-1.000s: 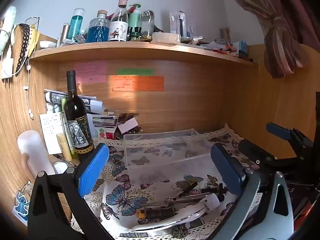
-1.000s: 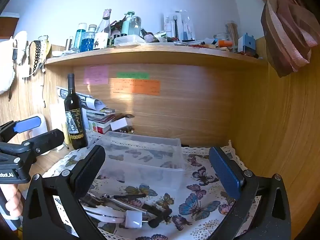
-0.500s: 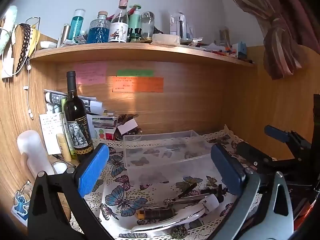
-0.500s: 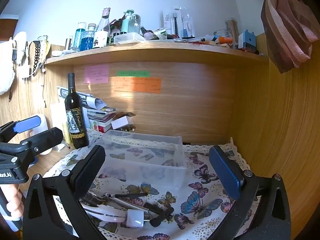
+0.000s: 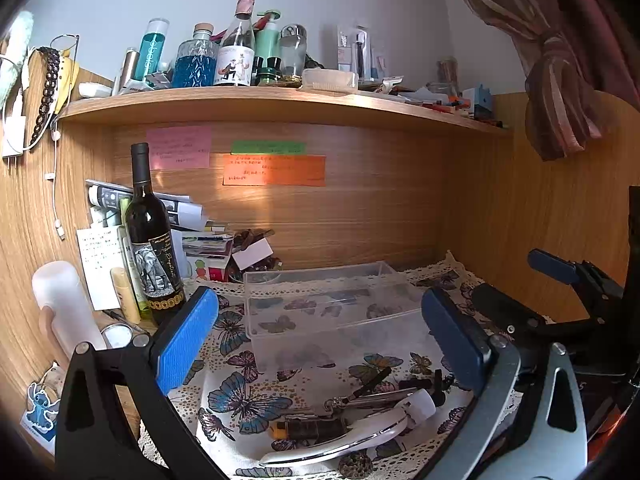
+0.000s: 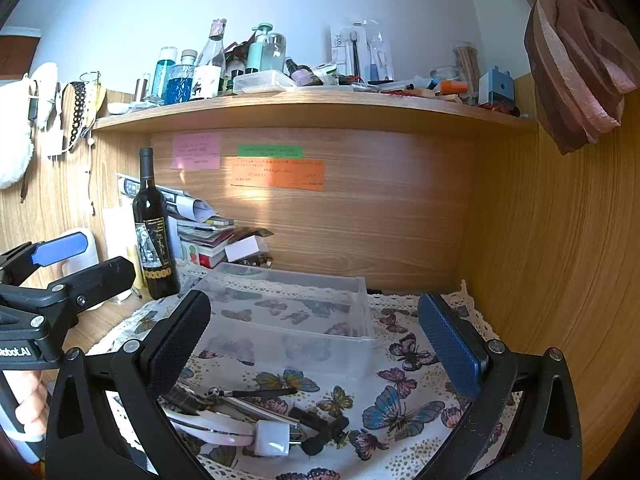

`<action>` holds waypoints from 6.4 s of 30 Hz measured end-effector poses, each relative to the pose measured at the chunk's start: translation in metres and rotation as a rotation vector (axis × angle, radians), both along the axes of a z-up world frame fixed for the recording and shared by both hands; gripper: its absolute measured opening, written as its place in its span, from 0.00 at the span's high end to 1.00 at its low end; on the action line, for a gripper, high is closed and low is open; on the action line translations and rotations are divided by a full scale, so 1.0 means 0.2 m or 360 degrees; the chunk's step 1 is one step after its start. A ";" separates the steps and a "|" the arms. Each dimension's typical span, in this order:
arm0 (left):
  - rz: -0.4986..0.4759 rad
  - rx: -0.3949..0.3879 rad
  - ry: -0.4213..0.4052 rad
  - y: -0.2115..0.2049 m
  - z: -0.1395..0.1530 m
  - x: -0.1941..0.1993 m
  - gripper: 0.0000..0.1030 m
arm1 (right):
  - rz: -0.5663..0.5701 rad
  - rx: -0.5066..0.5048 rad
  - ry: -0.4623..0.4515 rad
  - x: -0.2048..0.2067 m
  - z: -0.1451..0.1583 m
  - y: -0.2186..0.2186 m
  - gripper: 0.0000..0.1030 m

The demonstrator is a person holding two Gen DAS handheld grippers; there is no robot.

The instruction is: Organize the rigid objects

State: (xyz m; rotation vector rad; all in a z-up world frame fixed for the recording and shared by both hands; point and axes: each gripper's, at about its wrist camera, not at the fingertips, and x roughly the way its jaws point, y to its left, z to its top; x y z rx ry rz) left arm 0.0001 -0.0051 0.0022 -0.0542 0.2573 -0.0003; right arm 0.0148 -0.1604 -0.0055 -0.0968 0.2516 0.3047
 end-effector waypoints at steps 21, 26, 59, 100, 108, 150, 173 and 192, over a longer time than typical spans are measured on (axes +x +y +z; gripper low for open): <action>-0.0010 -0.0010 0.0001 0.00 -0.01 0.00 0.00 | 0.0008 0.0000 0.0017 0.01 0.01 0.01 0.00; -0.0009 -0.0011 0.0001 0.00 -0.01 0.00 0.00 | 0.0007 -0.0002 0.0015 0.01 0.01 0.01 0.00; -0.0029 -0.0008 -0.0016 0.00 -0.02 -0.01 0.00 | 0.0014 -0.0004 0.0006 0.00 0.01 0.01 0.00; -0.0401 0.0092 0.0788 -0.21 -0.66 0.24 0.40 | 0.0058 -0.0087 0.0749 0.17 -0.54 -0.18 0.38; -0.0456 0.0147 0.0810 -0.21 -0.72 0.29 0.36 | 0.0070 -0.0039 0.0854 0.25 -0.61 -0.17 0.42; -0.0158 -0.0065 0.0378 0.14 -0.39 0.28 0.63 | 0.0056 0.0147 0.0809 0.37 -0.47 -0.22 0.93; -0.0099 -0.0051 0.0199 0.21 -0.15 0.36 0.63 | 0.0041 0.0115 0.0909 0.45 -0.55 -0.21 0.80; -0.0107 0.0069 0.0337 0.20 -0.09 0.81 0.63 | 0.0188 0.0076 0.0460 0.68 -0.06 -0.05 0.80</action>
